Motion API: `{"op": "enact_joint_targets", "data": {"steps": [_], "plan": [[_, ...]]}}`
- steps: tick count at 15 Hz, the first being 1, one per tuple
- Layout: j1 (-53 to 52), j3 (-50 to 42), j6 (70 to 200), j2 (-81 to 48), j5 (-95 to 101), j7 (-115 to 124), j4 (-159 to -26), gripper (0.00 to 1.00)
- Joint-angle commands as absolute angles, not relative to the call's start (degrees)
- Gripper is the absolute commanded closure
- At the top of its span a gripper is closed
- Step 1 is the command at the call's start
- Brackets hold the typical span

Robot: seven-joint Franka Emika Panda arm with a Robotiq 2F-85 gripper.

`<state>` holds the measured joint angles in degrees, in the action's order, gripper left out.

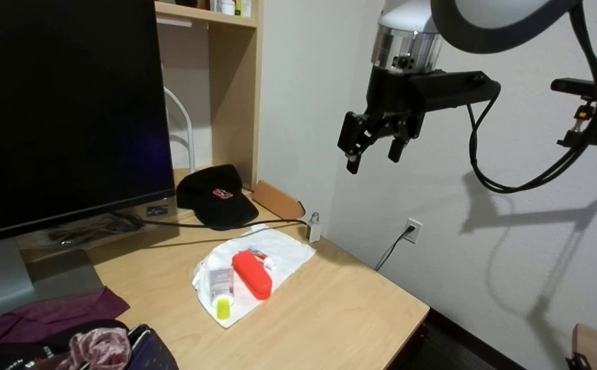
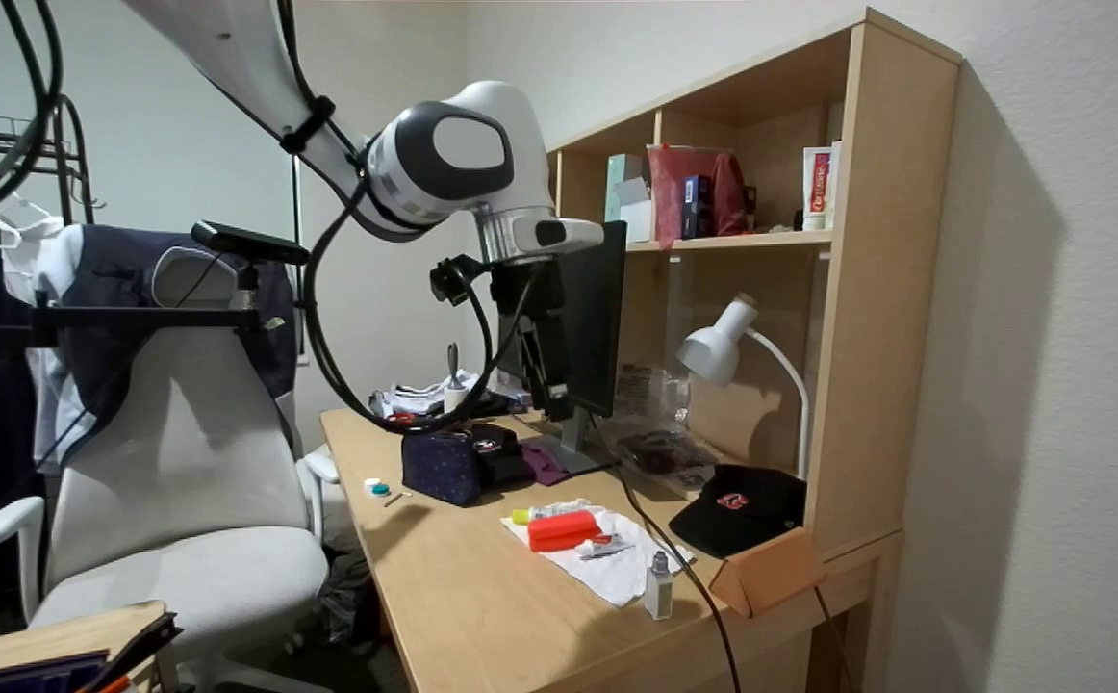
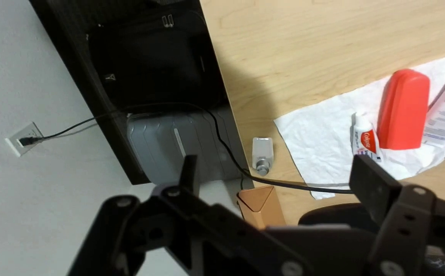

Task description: Pick up the small white bottle and move it to the right

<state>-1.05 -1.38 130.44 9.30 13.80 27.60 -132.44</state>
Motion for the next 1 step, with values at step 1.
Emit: {"op": "enact_joint_targets", "data": {"steps": [1], "plan": [[0.47, 0.05, 130.41, 9.28, 13.40, 27.31, -132.40, 0.00]]}}
